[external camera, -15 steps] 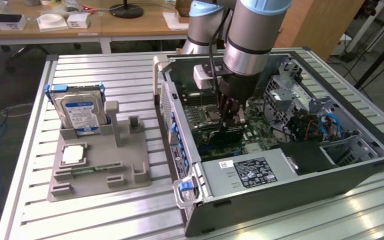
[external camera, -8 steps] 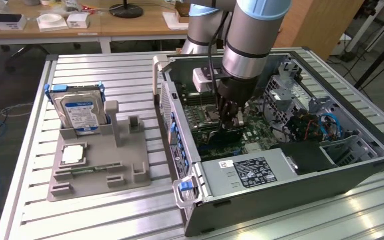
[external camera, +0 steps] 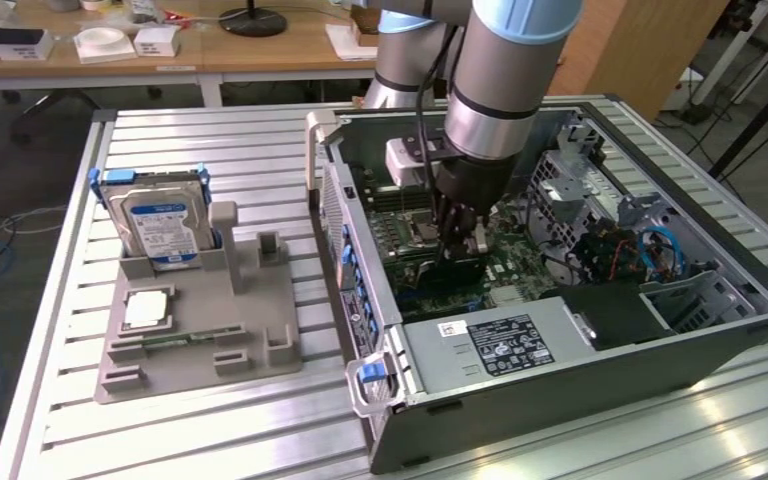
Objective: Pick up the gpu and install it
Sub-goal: 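Press down on the gpu until it lock into place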
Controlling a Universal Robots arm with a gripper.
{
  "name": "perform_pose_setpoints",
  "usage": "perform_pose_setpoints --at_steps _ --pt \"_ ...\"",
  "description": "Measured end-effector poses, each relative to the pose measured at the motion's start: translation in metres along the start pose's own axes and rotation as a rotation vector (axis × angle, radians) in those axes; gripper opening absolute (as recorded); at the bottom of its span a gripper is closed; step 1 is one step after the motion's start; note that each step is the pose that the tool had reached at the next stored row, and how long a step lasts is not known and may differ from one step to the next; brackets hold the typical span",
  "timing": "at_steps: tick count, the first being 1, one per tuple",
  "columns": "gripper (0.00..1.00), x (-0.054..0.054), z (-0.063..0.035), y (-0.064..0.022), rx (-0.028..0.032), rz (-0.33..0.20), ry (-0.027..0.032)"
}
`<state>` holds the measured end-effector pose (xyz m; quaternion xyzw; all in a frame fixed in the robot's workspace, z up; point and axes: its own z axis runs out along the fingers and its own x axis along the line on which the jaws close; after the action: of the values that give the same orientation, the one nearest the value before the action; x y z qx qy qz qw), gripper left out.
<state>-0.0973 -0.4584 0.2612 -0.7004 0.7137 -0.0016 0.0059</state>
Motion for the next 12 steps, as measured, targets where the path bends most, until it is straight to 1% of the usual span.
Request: perform_pose_setpoints --at_steps 3,6,7,9,12 --pt "0.11 0.0001 0.0007 0.0001 -0.0005 0.0 0.0009" --pt "0.11 0.0 0.0006 0.0001 -0.0002 0.0 0.0001" --pt "0.11 -0.0001 -0.0003 0.0 0.0002 0.0 -0.0008" --pt "0.11 0.0 -0.003 0.0 -0.0003 0.0 0.0003" --pt "0.11 -0.0001 -0.0047 0.0 0.0 0.0 -0.0001"
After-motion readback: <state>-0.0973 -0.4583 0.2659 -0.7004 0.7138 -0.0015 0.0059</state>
